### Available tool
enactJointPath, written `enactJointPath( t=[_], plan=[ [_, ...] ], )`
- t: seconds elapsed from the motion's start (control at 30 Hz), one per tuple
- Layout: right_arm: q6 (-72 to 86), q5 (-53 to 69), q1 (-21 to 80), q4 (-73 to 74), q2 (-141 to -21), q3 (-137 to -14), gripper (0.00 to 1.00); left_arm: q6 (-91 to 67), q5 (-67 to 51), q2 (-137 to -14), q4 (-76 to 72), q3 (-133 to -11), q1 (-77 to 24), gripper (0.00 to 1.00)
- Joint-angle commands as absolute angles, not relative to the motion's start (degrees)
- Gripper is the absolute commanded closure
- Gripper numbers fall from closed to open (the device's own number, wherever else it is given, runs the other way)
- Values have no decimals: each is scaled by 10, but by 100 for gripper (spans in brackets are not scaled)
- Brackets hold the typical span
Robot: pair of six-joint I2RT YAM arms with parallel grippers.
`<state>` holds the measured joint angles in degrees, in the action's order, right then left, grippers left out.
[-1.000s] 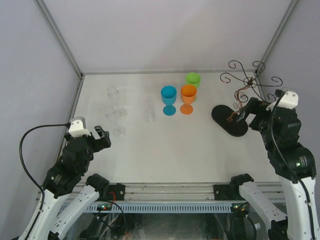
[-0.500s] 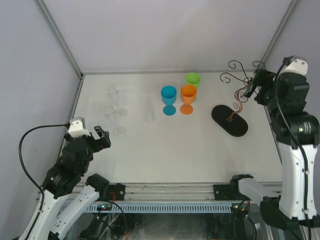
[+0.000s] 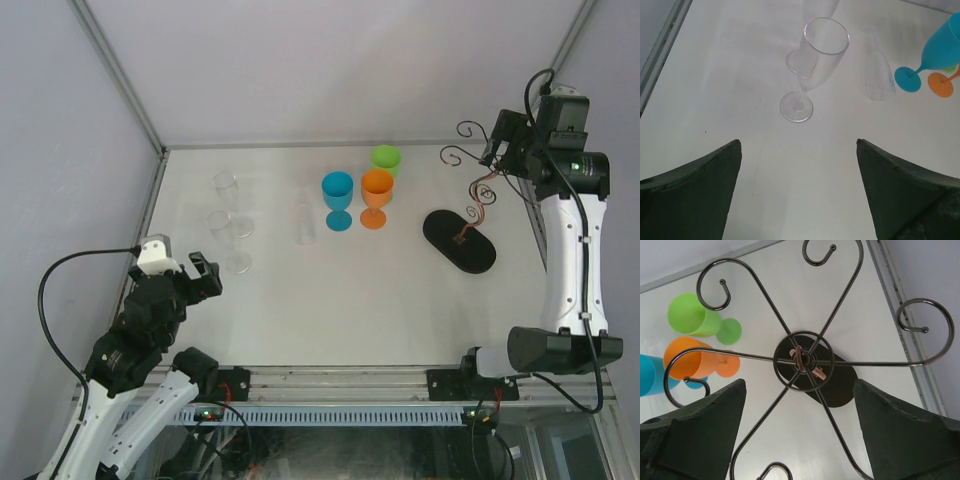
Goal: Place the wine glass upside down on the wine glass rack
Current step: Pick up the wine rack from the center of the board.
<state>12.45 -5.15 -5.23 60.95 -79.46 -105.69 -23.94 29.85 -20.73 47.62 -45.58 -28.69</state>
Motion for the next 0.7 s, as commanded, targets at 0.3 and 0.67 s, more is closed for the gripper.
enactJointPath(
  t=[0.3, 0.67],
  plan=[
    [134, -98, -56, 604, -853, -1118, 6, -240, 294, -214, 446, -489, -281, 0],
    [180, -150, -38, 616, -891, -1125, 6, -238, 292, -215, 446, -488, -281, 0]
  ],
)
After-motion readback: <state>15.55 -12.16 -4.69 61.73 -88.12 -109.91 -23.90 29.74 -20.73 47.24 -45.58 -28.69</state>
